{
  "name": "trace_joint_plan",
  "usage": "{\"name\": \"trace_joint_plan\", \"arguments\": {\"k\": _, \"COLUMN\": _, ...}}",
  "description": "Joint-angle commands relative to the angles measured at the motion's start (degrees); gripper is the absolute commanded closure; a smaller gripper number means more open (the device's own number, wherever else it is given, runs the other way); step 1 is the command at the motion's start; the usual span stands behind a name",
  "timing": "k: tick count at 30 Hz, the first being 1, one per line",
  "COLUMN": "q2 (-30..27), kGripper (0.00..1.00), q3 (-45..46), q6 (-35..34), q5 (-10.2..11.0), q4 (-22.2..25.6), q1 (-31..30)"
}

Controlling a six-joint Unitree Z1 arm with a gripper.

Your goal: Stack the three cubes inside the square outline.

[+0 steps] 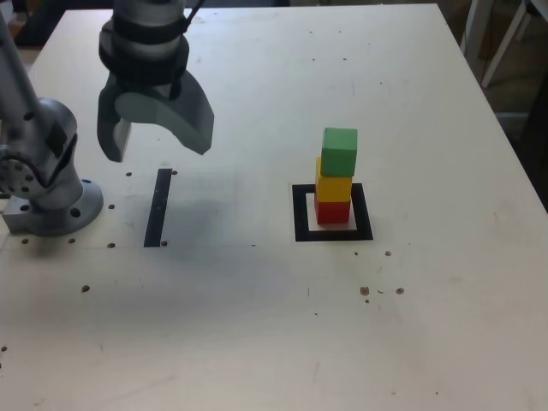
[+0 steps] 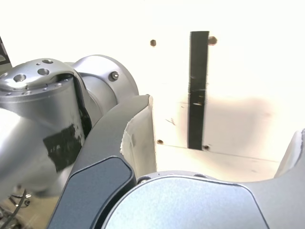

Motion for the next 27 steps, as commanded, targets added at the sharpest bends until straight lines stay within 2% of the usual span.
{"name": "trace_joint_plan", "arguments": {"k": 1, "q2": -0.7, "kGripper": 0.00, "q3": 2.0, "q6": -0.2, "q5": -0.5, "q4": -2.0, "q1": 0.1}}
{"name": "trace_joint_plan", "arguments": {"k": 8, "q2": -0.6, "kGripper": 0.00, "q3": 8.9, "q6": -0.3, "q5": -2.2, "q4": -9.1, "q1": 0.1}}
{"name": "trace_joint_plan", "arguments": {"k": 15, "q2": 0.2, "kGripper": 0.00, "q3": 12.9, "q6": -0.2, "q5": -3.3, "q4": -14.0, "q1": 0.1}}
{"name": "trace_joint_plan", "arguments": {"k": 27, "q2": 0.5, "kGripper": 0.00, "q3": 13.4, "q6": 0.0, "q5": -3.6, "q4": -14.9, "q1": 0.1}}
